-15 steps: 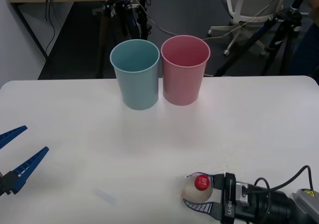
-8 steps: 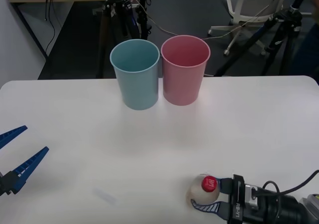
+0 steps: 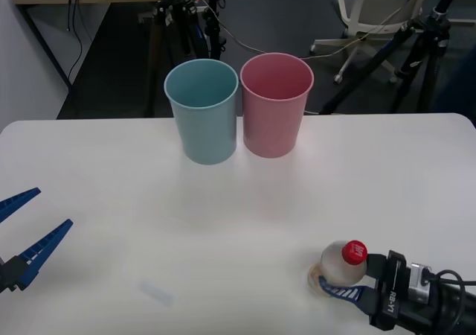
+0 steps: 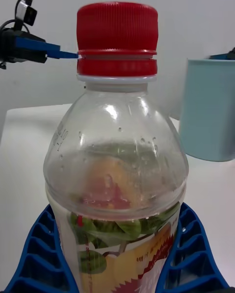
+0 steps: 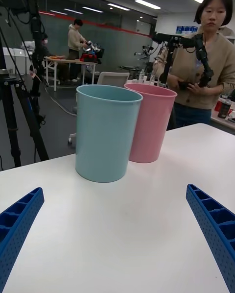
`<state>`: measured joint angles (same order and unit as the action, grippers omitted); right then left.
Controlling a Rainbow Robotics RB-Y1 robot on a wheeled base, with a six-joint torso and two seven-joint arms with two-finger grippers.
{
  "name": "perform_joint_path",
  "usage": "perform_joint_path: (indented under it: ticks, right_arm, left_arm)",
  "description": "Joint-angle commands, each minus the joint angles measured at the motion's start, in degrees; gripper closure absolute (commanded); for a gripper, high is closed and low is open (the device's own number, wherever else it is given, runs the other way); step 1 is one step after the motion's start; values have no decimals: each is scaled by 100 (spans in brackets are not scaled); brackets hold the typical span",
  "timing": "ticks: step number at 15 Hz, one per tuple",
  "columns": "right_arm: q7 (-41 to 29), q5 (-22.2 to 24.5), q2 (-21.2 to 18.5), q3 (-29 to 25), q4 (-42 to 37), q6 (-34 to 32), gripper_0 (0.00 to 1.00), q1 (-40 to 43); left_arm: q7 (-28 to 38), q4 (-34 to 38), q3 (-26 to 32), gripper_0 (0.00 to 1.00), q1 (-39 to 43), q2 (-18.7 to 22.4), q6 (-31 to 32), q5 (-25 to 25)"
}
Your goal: Grasp the object on the table and drop it into the matching bin: aluminum can to the light blue bin, PET bottle to the pink bin.
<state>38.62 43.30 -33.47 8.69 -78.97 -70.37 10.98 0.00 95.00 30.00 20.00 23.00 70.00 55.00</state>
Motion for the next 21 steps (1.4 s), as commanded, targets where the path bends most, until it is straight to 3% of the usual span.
perform_joint_path:
  ticks: [1, 9, 14, 17, 21]
  right_arm:
    - [-117, -199, -36, -421, -233, 358, 100, 229]
    - [-487, -850, -36, -1344, -971, 1799, 100, 1099]
    - [-759, -990, -107, -1449, -1481, 2353, 100, 1160]
    - [-1304, -1140, -502, -1441, -2166, 2862, 100, 1283]
    - [-1365, -1992, -1531, -1449, -3432, 3917, 100, 1793]
  left_arm:
    - [0, 0, 0, 0, 0, 0, 0, 0]
    - [0, 0, 0, 0, 0, 0, 0, 0]
    - [0, 0, 0, 0, 0, 0, 0, 0]
    - [0, 0, 0, 0, 0, 0, 0, 0]
    - [0, 0, 0, 0, 0, 0, 0, 0]
